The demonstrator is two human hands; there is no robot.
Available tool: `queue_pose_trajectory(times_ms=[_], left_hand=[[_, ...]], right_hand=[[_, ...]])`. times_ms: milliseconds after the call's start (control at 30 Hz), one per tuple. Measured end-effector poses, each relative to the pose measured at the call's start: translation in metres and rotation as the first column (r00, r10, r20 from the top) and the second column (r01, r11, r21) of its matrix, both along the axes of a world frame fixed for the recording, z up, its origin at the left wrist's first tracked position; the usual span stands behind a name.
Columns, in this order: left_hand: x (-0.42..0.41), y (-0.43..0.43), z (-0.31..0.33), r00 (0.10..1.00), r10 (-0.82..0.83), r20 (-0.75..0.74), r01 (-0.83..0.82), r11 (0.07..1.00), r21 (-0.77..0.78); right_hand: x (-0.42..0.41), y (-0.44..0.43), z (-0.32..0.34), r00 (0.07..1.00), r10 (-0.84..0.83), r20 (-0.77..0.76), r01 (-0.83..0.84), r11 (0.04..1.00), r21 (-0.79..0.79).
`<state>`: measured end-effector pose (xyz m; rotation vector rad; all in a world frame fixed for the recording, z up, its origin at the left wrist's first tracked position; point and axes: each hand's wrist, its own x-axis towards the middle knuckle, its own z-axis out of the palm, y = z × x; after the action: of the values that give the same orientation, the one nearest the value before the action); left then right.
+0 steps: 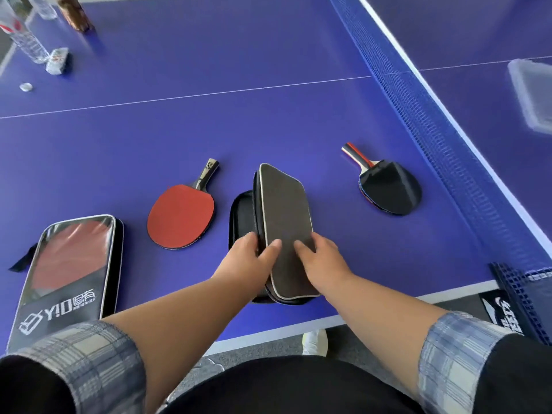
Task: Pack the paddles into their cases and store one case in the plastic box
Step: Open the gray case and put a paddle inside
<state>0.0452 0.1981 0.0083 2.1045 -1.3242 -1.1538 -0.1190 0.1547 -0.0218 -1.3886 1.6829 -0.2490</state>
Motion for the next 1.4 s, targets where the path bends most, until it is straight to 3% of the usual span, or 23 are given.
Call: queue_pose_trajectory(times_ms=[67, 133, 300, 400, 533, 700, 800, 867, 933, 1000, 1100, 1167, 1267, 1333, 1400], left_hand=[[-0.021, -0.002, 0.013, 0.989, -0.107, -0.106, 0.097, 0.99, -0.101], [-0.041, -0.011, 0.018, 0.956, -0.256, -0.141, 0.232, 0.958, -0.168], [-0.082, -0.043, 0.006, 0.847, -0.53, 0.03, 0.53, 0.841, -0.111], [-0.102, -0.061, -0.014, 0.763, -0.63, 0.144, 0.627, 0.776, 0.073], [-0.122, -0.082, -0.04, 0.582, -0.771, 0.257, 0.698, 0.636, 0.328], [-0.15, -0.098, -0.063, 0.497, -0.832, 0.246, 0.672, 0.549, 0.497], [-0.159, -0.113, -0.059, 0.452, -0.837, 0.309, 0.662, 0.547, 0.512], [-0.163, -0.133, -0.055, 0.497, -0.799, 0.34, 0.656, 0.602, 0.456], [-0.168, -0.161, -0.052, 0.652, -0.684, 0.327, 0.589, 0.728, 0.351], [-0.175, -0.194, -0.053, 0.831, -0.479, 0.282, 0.427, 0.876, 0.226], [-0.19, -0.246, -0.057, 0.966, -0.188, 0.177, 0.162, 0.975, 0.152], [-0.201, -0.274, -0.063, 0.979, -0.134, 0.155, 0.095, 0.968, 0.234], [-0.212, -0.291, -0.071, 0.877, -0.342, 0.339, 0.219, 0.91, 0.352], [-0.221, -0.29, -0.075, 0.817, -0.405, 0.412, 0.269, 0.898, 0.349], [-0.228, -0.288, -0.075, 0.829, -0.399, 0.392, 0.279, 0.902, 0.33]], right_hand=[[-0.004, -0.007, 0.03, 0.971, 0.022, 0.239, -0.011, 0.999, -0.051], [-0.017, -0.016, 0.057, 0.928, 0.077, 0.364, -0.051, 0.995, -0.081], [-0.076, -0.047, 0.069, 0.984, 0.069, 0.163, -0.049, 0.991, -0.122], [-0.113, -0.068, 0.046, 0.998, 0.056, -0.019, -0.058, 0.993, -0.103], [-0.148, -0.085, 0.003, 0.972, 0.127, -0.196, -0.118, 0.991, 0.059], [-0.179, -0.105, -0.031, 0.97, 0.155, -0.188, -0.128, 0.981, 0.148], [-0.199, -0.122, -0.036, 0.987, -0.012, -0.16, 0.028, 0.995, 0.098], [-0.211, -0.136, -0.037, 0.97, -0.234, -0.072, 0.239, 0.968, 0.076], [-0.221, -0.152, -0.038, 0.898, -0.439, 0.03, 0.434, 0.896, 0.094], [-0.227, -0.166, -0.043, 0.831, -0.548, 0.095, 0.534, 0.834, 0.138], [-0.229, -0.177, -0.054, 0.771, -0.625, 0.119, 0.599, 0.776, 0.198], [-0.226, -0.179, -0.063, 0.753, -0.644, 0.135, 0.611, 0.761, 0.219], [-0.222, -0.184, -0.072, 0.735, -0.664, 0.133, 0.623, 0.74, 0.252], [-0.223, -0.188, -0.072, 0.676, -0.72, 0.154, 0.677, 0.691, 0.254], [-0.226, -0.19, -0.069, 0.552, -0.802, 0.23, 0.75, 0.597, 0.285]])
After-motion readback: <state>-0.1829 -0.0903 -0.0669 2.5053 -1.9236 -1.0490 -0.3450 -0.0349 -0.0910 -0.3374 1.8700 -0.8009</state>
